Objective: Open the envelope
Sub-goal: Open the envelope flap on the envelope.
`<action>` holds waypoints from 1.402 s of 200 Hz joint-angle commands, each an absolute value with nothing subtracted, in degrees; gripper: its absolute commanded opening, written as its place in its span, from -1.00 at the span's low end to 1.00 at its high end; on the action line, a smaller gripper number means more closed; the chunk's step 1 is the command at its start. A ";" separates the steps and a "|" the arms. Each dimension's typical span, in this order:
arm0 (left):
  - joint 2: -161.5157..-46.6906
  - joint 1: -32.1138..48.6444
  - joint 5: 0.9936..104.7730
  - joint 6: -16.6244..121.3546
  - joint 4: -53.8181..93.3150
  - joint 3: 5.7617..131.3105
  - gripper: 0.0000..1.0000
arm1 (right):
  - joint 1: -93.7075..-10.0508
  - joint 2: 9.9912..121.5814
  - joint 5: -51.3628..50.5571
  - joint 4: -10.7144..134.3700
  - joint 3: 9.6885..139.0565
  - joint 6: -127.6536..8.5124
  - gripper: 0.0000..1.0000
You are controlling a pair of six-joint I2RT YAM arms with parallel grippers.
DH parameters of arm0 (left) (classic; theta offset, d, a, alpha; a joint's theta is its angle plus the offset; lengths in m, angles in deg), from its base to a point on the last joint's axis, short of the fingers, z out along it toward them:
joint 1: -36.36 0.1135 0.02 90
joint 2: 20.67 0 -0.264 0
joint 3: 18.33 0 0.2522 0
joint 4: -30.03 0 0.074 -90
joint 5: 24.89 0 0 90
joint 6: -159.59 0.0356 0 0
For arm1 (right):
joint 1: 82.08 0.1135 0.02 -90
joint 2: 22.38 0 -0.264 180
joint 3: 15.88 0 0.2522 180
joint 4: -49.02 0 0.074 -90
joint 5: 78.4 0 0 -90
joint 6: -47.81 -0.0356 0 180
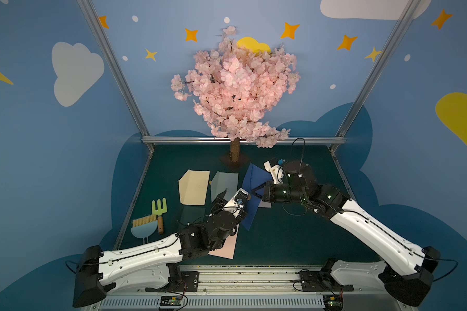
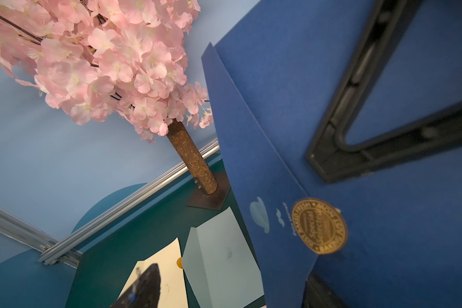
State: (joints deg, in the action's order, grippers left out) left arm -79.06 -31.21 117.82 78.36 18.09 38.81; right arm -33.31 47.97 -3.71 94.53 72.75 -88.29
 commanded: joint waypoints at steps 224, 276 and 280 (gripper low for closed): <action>-76.43 -30.26 118.72 77.04 20.97 37.29 0.62 | -33.33 47.06 -7.71 94.17 70.76 -88.02 -1.00; -75.32 -29.99 118.15 76.44 20.57 37.09 0.62 | -33.31 46.97 -7.91 93.95 70.50 -88.15 -1.00; -75.30 -29.99 118.12 76.42 20.57 37.09 0.61 | -33.37 46.94 -7.92 93.90 70.53 -88.15 -1.00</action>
State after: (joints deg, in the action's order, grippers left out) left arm -76.38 -30.70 117.36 77.81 18.86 36.97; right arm -33.64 47.97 -5.42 92.54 71.46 -88.29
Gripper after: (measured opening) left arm 0.807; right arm 0.048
